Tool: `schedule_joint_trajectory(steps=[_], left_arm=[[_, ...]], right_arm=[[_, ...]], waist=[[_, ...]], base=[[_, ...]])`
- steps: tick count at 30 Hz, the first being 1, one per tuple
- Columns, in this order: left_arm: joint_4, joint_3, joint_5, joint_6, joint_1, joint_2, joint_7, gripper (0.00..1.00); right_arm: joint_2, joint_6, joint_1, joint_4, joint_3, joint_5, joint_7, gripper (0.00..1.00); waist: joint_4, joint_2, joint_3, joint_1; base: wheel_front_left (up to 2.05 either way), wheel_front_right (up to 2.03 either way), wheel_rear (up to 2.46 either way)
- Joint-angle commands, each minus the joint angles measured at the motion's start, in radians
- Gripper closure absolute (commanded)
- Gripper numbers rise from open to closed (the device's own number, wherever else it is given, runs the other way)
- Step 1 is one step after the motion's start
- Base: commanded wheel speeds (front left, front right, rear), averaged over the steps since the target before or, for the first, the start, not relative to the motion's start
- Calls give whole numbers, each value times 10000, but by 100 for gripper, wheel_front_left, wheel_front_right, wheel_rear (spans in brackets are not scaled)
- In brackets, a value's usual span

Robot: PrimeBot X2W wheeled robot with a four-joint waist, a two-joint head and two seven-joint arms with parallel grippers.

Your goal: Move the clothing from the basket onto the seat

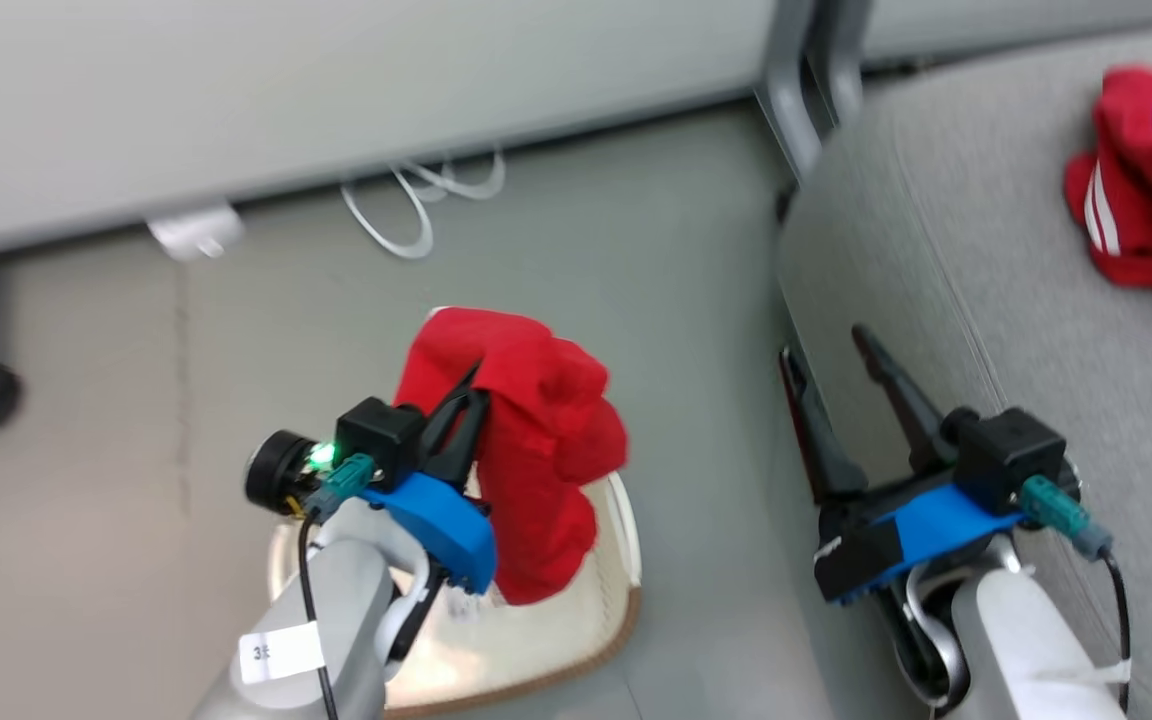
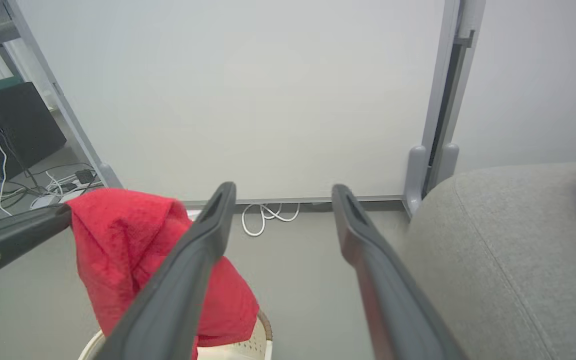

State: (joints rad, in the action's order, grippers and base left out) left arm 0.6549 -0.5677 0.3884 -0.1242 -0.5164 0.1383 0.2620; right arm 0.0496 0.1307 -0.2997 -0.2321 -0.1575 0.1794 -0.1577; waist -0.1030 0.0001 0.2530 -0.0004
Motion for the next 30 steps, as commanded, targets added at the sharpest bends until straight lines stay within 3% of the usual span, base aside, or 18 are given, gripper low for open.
schedule_joint_trajectory(steps=[1, 14, 30], left_arm=[[-101, -95, 90, -78, -118, -79, 43, 100], [-347, -1086, 1051, -84, -1531, -506, -336, 100], [94, -1762, 1754, -55, -1888, -565, -777, 100]], right_arm=[[17, 1, 278, -50, -42, 133, 42, 0], [16, 3, 1067, -304, -246, 584, 102, 0], [16, 3, 1128, -415, -860, 862, 204, 0]], waist=[[975, -1, -1295, 4], [1428, -1, -2409, 4], [1167, -1, -2547, 4]], base=[[0, 0, 0], [0, 0, 0], [0, 0, 0]])
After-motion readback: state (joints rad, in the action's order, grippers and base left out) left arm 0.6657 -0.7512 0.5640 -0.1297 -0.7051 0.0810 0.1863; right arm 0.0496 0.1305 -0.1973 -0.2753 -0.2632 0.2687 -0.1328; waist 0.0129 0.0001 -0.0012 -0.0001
